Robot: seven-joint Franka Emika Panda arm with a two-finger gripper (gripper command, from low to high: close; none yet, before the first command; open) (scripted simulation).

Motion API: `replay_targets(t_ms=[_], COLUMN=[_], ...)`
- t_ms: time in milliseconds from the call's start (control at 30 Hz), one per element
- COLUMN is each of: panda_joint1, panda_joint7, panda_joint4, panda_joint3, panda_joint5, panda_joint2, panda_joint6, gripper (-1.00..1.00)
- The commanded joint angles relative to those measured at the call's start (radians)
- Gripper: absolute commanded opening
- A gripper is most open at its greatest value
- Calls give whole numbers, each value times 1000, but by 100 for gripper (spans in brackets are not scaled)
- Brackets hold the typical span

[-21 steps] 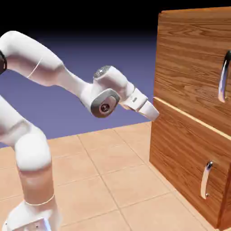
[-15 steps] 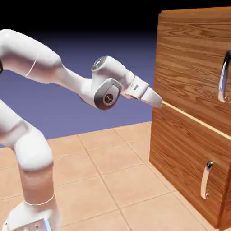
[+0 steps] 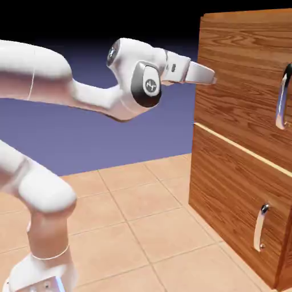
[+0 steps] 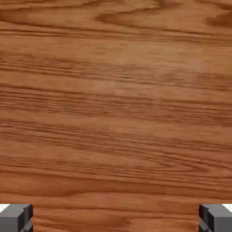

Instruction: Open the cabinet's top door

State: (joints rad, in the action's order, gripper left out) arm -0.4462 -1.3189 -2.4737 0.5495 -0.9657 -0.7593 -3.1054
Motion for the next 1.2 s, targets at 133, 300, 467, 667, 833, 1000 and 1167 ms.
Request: replay_targets(t_ms=[133,300,467,667,833,1000,1167], panda_joint1=[-98,-196,-293,-411,-508,-573,-753], panda_joint7=[-130,-260,-390,-547,-677,-763,-742], panda_joint4=[76,151,227,318,394,444,568], panda_joint3=[124,247,371,520,643,726,804], panda_joint5=[-218,-435,-652,-913,-1131,-1275,-1278], panda_joint2=[-43,-85,-128,-179,-222,-250,-245], panda_joint6=[-15,-31,-46,-65,-80,-90,-52], gripper=[0,0,0,0,0,0,0])
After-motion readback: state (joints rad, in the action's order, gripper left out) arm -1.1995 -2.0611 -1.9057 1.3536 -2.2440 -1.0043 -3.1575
